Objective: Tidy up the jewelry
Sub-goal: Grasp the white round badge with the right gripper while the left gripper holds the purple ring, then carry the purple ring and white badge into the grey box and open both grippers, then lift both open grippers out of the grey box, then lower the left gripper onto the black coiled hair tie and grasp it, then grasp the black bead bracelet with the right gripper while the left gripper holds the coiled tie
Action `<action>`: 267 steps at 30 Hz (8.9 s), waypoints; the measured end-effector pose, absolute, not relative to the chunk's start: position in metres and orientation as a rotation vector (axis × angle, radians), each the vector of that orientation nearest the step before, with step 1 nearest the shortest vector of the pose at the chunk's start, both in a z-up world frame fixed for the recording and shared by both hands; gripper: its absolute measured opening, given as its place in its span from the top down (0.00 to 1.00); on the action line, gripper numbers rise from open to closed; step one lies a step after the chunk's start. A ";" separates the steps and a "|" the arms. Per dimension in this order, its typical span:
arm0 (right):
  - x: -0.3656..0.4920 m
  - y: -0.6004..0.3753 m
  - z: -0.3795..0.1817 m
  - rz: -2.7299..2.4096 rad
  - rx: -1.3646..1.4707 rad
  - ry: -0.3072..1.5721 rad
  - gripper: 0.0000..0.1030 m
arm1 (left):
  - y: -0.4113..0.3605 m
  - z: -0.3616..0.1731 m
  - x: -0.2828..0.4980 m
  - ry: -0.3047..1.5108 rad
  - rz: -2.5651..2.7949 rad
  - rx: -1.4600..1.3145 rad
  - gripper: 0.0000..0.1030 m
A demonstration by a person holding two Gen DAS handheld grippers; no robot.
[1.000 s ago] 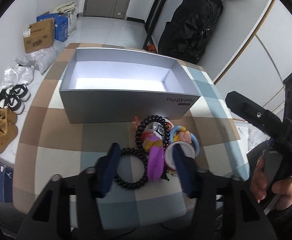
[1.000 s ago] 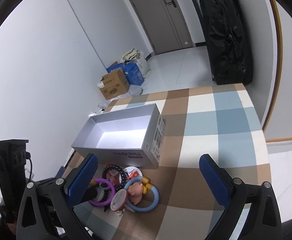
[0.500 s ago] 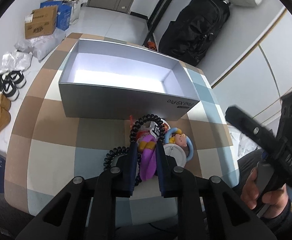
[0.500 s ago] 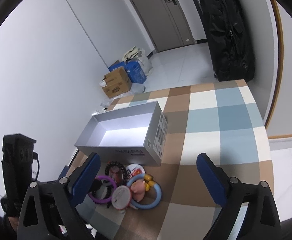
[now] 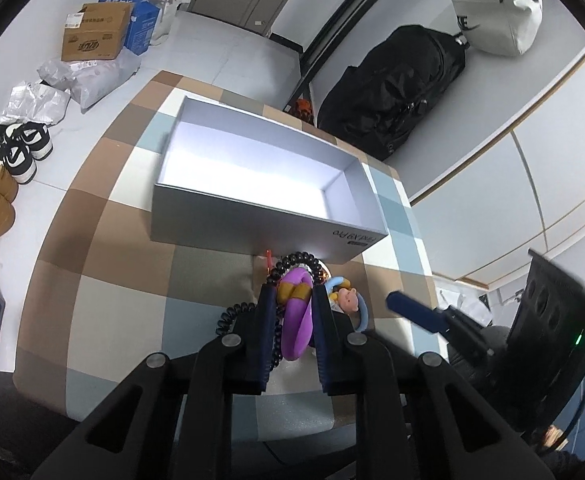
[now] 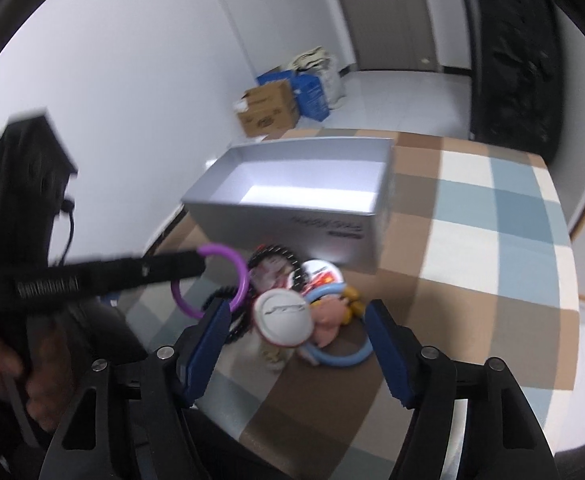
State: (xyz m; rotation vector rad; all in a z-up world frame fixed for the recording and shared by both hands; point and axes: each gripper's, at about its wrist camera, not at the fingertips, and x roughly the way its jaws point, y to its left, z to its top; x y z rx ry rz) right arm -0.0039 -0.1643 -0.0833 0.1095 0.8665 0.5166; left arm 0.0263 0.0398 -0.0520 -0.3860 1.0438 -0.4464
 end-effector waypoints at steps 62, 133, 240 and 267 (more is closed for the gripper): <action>0.047 -0.167 -0.022 0.546 0.197 0.718 0.96 | 0.047 -0.007 0.071 0.901 -0.421 -0.362 0.87; 0.080 -0.211 -0.039 0.417 0.352 0.748 0.04 | 0.036 -0.016 0.061 0.829 -0.259 -0.159 0.33; 0.035 -0.086 -0.114 0.420 -0.281 0.917 0.23 | 0.094 -0.061 0.043 1.073 -0.309 -0.431 0.66; 0.033 -0.124 -0.090 0.474 -0.070 0.897 0.50 | 0.074 -0.058 0.037 1.051 -0.295 -0.335 0.66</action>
